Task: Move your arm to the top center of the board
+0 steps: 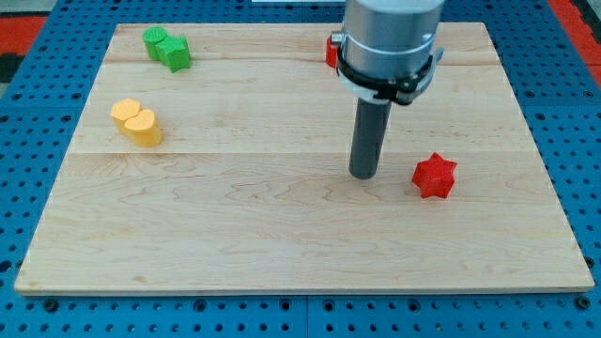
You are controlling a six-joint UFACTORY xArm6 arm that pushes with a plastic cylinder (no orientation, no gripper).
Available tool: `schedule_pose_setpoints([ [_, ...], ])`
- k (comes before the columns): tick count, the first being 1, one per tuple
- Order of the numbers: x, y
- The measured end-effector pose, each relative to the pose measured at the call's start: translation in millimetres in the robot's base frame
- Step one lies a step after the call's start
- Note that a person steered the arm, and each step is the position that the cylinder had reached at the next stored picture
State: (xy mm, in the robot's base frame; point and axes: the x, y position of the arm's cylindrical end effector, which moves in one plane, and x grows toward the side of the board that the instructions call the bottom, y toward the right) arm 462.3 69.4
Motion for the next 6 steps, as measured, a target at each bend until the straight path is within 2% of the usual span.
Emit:
schedule_pose_setpoints([
  [2, -65.9, -5.1],
  [4, -102.2, -65.2],
  [6, -159.7, -77.7],
])
